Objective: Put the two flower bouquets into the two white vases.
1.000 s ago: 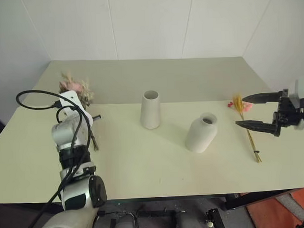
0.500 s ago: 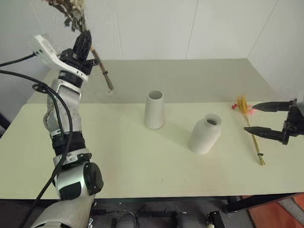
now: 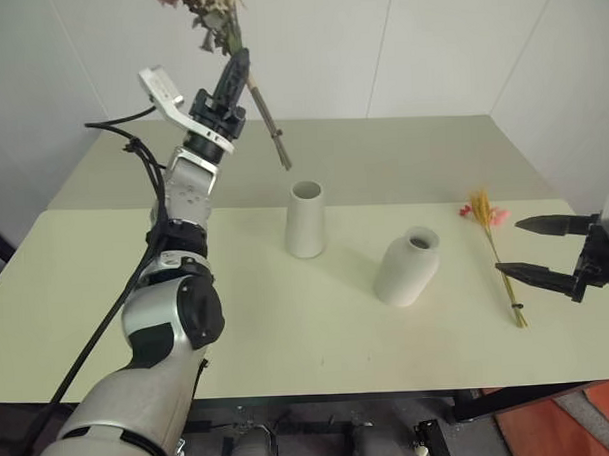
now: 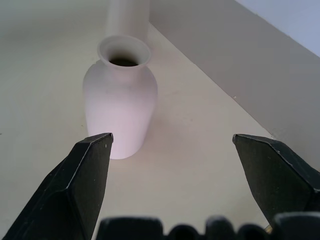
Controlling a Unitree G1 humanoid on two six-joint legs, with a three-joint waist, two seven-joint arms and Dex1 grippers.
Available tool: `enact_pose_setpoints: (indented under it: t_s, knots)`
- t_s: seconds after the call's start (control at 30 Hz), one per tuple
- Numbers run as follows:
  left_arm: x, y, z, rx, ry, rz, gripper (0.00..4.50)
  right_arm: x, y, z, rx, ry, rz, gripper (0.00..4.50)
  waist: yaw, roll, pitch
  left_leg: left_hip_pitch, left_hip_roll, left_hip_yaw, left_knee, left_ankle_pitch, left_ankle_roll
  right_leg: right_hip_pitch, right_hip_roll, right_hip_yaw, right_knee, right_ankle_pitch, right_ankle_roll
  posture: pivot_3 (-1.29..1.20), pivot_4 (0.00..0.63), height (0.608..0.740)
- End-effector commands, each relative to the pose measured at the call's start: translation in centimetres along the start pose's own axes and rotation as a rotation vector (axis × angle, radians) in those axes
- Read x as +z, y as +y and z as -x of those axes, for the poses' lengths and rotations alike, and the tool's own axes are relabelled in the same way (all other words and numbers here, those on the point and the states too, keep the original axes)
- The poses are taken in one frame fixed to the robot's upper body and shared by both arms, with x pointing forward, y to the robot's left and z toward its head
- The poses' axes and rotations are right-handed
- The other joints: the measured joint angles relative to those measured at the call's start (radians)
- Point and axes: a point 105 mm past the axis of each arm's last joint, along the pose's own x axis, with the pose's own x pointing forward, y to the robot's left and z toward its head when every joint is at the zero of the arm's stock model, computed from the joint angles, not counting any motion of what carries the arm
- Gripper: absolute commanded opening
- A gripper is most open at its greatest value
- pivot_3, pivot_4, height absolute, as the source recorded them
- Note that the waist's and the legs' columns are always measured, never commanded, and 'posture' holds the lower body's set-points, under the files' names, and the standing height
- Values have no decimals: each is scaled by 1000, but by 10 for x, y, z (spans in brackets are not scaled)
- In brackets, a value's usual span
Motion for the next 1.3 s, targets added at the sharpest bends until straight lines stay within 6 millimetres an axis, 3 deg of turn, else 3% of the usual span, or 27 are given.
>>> enact_pose_setpoints:
  t_s: [0.03,0.2,0.37,0.5,0.7,0.97,1.1,1.3]
  knots:
    - [0,-19,-16,-95,4,-61,97,17,-3,9,-48,-58,43,4500,-1,0,0,0,0,0,0,0,0,0,0,0,0,0,0,0,150,740]
    - [-16,-18,-12,-111,72,-164,97,18,0,12,-65,-64,41,4500,-5,0,0,0,0,0,0,0,0,0,0,0,0,0,0,0,150,740]
    - [-17,-13,-11,-82,66,-150,97,16,1,13,-72,-63,35,4500,-6,0,0,0,0,0,0,0,0,0,0,0,0,0,0,0,150,740]
    - [-35,-15,-7,-115,137,-173,97,17,-1,13,-78,-66,38,4500,-6,0,0,0,0,0,0,0,0,0,0,0,0,0,0,0,150,740]
    - [-55,-19,4,-199,245,-271,1976,19,-1,12,-82,-75,41,4500,-5,0,0,0,0,0,0,0,0,0,0,0,0,0,0,0,150,740]
    - [-59,-5,26,-186,328,-334,4453,17,-1,9,-70,-74,33,4500,-9,0,0,1,0,0,0,0,0,0,0,0,1,0,0,0,150,740]
    - [-59,10,45,-139,415,-369,4453,18,-2,5,-59,-79,34,4500,-9,0,0,1,0,0,0,0,0,0,0,0,1,0,0,0,150,740]
    - [-44,11,58,-186,520,-420,4453,13,-9,0,-77,-48,24,4500,-8,0,0,0,0,0,0,0,0,0,0,0,1,0,0,0,150,740]
